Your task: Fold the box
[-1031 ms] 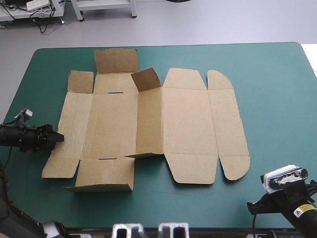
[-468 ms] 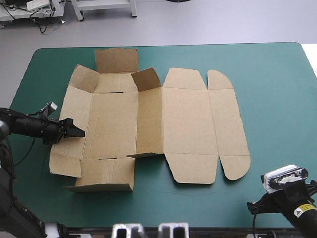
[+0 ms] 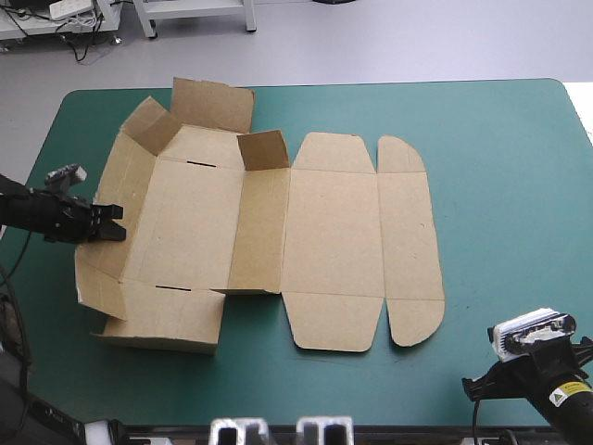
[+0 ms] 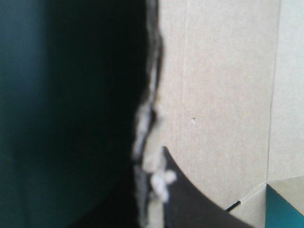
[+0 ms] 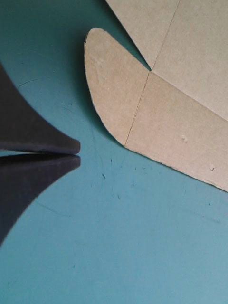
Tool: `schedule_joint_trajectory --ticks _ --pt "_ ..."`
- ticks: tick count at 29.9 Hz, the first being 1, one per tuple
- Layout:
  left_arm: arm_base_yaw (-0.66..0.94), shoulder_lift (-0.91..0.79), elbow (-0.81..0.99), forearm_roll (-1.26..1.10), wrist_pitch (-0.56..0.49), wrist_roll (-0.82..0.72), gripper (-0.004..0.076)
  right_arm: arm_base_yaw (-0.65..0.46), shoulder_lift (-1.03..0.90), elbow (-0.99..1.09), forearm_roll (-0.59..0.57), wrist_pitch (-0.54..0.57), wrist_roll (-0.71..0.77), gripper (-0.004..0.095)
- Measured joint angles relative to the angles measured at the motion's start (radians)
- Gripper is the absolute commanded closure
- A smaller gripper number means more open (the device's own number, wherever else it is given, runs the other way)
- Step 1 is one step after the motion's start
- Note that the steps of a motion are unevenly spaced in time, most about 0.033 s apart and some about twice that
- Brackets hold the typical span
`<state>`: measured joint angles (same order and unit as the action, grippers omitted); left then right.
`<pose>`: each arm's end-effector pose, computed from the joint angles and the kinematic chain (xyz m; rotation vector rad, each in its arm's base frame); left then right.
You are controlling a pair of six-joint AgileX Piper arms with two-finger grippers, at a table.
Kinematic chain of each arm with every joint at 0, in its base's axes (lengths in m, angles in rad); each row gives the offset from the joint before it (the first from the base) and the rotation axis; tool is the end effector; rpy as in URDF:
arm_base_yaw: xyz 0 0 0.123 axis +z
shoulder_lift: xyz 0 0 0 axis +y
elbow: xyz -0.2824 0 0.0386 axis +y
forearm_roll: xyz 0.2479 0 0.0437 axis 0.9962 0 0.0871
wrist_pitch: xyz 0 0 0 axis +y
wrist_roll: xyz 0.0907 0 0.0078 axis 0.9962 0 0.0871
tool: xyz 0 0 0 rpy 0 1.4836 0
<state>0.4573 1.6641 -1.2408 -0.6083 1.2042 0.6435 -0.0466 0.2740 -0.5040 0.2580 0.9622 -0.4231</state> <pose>0.3053 0.0961 0.2620 -0.0398 2.7420 -0.6632 0.0427 0.0171 0.2832 -0.3635 2.1539 0.0510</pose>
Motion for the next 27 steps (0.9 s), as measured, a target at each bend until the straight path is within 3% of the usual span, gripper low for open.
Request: schedule_joint_trajectory --ticks 6,15,21,24,27 --pt "-0.154 -0.105 -0.104 0.126 0.010 0.049 0.0734 0.000 0.000 0.000 0.000 0.000 0.000 0.0917" --pt "-0.554 -0.123 -0.315 0.510 0.022 0.044 0.0734 0.000 0.000 0.000 0.000 0.000 0.000 0.0918" --pt "-0.760 -0.108 -0.396 0.631 -0.156 0.074 0.0734 0.000 0.000 0.000 0.001 0.001 0.000 0.0917" --pt "-0.837 -0.087 -0.400 0.657 -0.250 0.164 0.0734 0.000 0.000 0.000 0.001 0.001 0.000 0.0918" --pt "-0.913 -0.067 -0.400 0.684 -0.278 0.295 0.0734 0.000 0.000 0.000 0.002 0.008 -0.007 0.0917"
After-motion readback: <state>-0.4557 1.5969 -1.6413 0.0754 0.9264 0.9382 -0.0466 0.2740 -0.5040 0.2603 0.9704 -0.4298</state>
